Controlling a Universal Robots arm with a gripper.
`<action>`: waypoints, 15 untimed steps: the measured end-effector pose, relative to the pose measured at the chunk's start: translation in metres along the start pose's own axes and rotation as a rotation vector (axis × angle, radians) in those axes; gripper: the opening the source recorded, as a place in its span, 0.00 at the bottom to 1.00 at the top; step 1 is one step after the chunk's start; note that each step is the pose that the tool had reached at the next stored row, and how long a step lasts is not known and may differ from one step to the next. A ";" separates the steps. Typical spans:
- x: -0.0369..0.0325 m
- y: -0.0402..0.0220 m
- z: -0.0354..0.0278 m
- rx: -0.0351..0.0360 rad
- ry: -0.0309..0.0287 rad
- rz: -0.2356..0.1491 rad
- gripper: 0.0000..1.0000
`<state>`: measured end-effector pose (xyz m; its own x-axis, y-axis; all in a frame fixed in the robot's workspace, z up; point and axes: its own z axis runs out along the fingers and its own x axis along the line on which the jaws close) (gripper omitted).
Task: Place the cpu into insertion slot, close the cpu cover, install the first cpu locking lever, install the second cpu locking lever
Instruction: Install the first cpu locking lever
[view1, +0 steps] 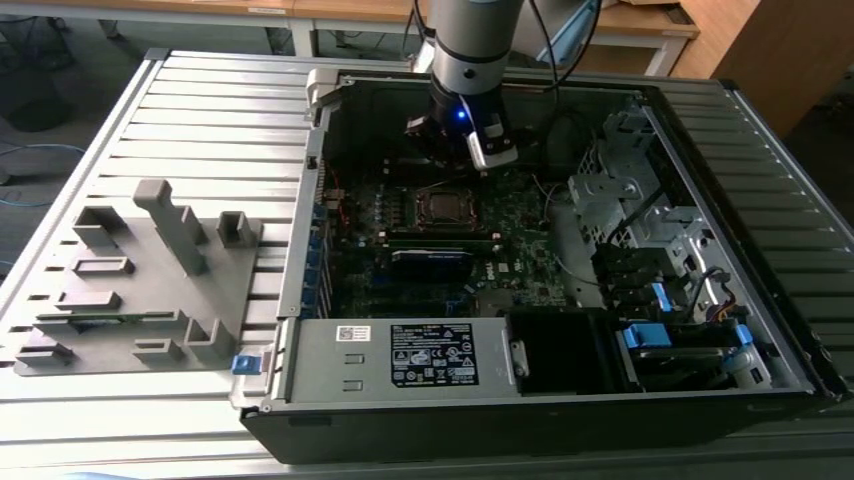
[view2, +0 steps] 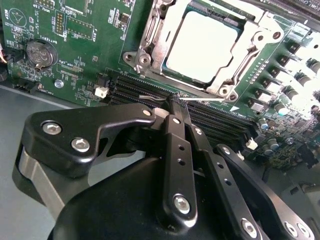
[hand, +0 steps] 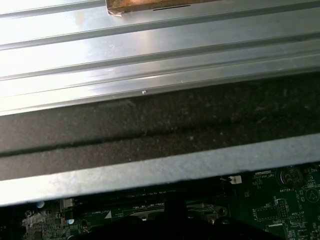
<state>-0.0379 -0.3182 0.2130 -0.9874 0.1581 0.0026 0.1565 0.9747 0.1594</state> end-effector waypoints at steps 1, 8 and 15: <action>0.0000 0.0000 0.0000 0.0002 0.0000 0.000 0.11; 0.0000 -0.0004 0.0025 -0.0003 -0.0022 0.000 0.11; -0.0006 -0.0006 0.0042 -0.0002 -0.0030 -0.001 0.11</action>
<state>-0.0373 -0.3182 0.2088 -0.9874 0.1580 -0.0004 0.1559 0.9748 0.1597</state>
